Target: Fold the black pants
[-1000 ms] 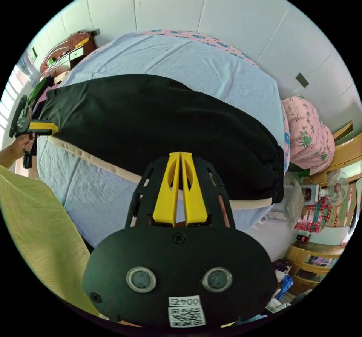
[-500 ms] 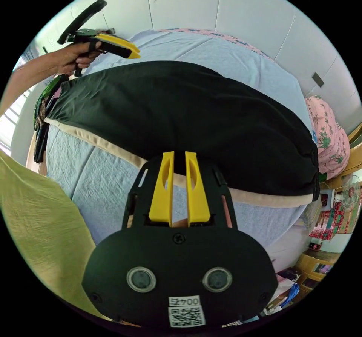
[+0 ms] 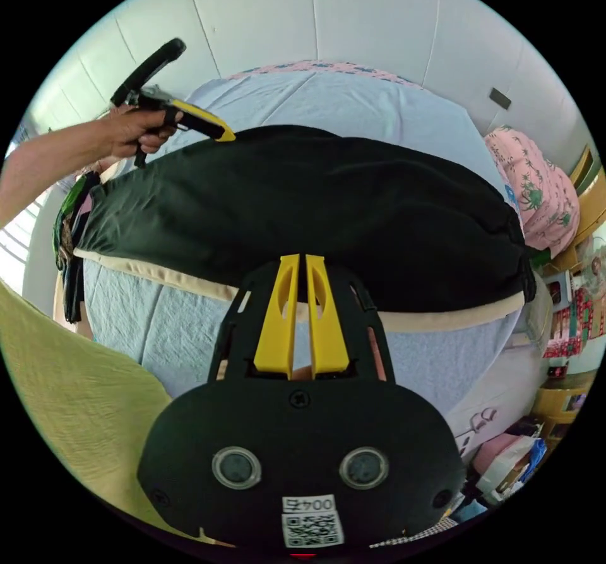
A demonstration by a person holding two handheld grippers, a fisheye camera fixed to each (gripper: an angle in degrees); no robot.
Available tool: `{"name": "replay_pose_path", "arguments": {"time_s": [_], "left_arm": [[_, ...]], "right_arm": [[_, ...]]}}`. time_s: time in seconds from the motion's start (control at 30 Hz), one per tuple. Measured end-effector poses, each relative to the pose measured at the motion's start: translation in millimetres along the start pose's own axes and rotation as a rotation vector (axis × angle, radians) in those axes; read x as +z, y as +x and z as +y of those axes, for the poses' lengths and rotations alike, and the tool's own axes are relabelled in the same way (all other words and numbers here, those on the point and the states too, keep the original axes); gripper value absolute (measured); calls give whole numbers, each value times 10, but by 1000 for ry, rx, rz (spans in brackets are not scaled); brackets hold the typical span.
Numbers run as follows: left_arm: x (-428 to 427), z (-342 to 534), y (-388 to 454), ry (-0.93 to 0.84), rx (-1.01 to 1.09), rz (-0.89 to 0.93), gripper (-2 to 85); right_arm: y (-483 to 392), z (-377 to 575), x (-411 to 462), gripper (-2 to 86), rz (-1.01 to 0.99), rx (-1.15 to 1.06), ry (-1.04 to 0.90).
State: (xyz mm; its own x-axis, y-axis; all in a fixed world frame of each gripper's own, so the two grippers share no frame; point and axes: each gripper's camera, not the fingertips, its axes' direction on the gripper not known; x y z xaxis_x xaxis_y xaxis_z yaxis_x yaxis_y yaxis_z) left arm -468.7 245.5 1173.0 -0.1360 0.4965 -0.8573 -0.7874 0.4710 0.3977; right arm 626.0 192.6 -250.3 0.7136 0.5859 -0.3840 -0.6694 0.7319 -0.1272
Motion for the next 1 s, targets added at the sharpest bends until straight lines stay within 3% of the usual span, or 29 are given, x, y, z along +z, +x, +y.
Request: {"name": "replay_pose_path", "arguments": {"time_s": [0.17,0.3,0.53,0.8,0.93,1.0], "left_arm": [[-1,185,190,69,6,-121,71],[169,136,155,21,21,-146,108],[383,46,-28,-50,-10,-12,45],[-78,469,671,148,142,-229,18],[88,688,1119,151,258,-340,17],[245,775,1369,133,354,-407,18]], "right_arm": [[293,-249,-173,50,-194,118,93],[410,-468,-190,51,-276,136,119],[524,-578,-180,48,-295,136,110],[926,-801,-195,98,-459,270,108],[1047,-973,57,132,-629,380,37],[1070,-1089,267,107,-691,434,-9]]}}
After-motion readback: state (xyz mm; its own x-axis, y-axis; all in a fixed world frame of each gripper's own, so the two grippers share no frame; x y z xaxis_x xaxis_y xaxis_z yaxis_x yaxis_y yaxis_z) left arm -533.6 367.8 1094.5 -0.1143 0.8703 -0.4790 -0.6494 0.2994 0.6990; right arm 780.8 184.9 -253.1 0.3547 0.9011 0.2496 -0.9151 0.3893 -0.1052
